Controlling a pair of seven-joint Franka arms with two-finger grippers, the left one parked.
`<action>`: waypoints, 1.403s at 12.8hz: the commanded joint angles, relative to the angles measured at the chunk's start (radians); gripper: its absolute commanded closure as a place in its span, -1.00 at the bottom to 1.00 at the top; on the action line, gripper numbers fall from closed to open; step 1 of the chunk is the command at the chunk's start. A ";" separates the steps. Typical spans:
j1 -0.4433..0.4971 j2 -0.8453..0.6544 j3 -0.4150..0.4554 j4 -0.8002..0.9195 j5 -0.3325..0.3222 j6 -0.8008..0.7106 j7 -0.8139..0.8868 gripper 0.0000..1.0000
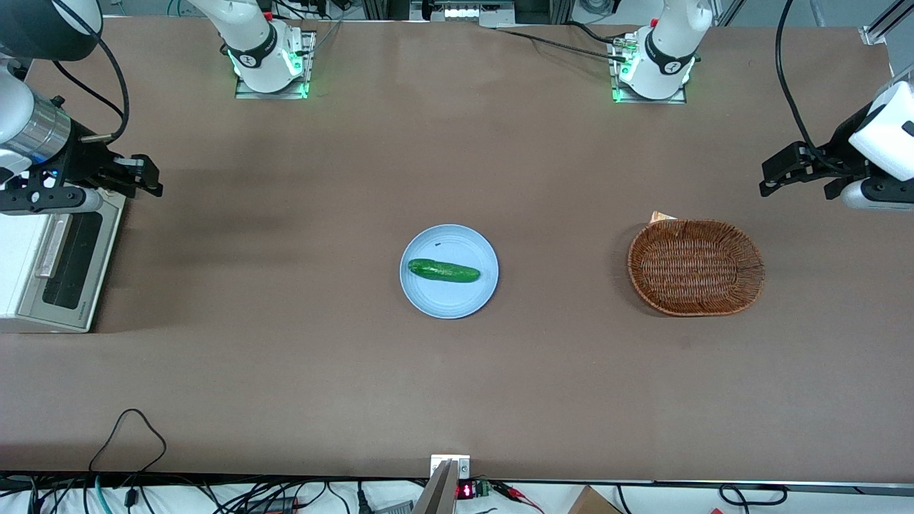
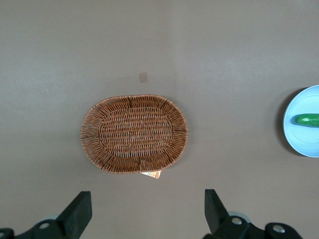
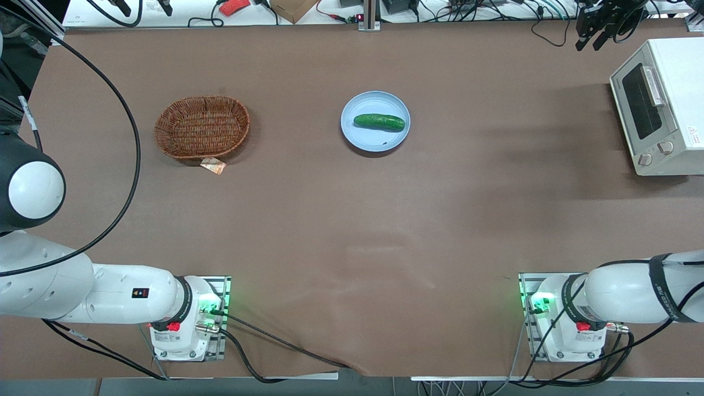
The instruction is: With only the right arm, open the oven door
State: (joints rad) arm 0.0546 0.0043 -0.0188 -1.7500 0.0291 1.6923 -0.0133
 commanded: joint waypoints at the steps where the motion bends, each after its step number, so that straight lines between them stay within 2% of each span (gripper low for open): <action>1: -0.004 0.009 0.007 0.038 -0.009 -0.034 -0.010 1.00; 6: -0.010 0.025 0.005 0.053 -0.014 -0.062 -0.010 1.00; 8: -0.009 0.028 0.004 0.060 -0.044 -0.091 -0.004 0.99; 10: 0.002 0.034 0.008 0.067 -0.177 -0.169 0.009 0.99; 12: 0.025 0.077 0.014 0.069 -0.263 -0.201 0.032 0.98; 16: 0.086 0.178 0.014 0.044 -0.585 -0.184 0.053 0.99; 18: 0.083 0.229 0.014 0.006 -0.754 -0.143 0.148 0.99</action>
State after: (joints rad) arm 0.1375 0.1902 -0.0037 -1.7236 -0.6057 1.5231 0.0595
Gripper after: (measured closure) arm 0.991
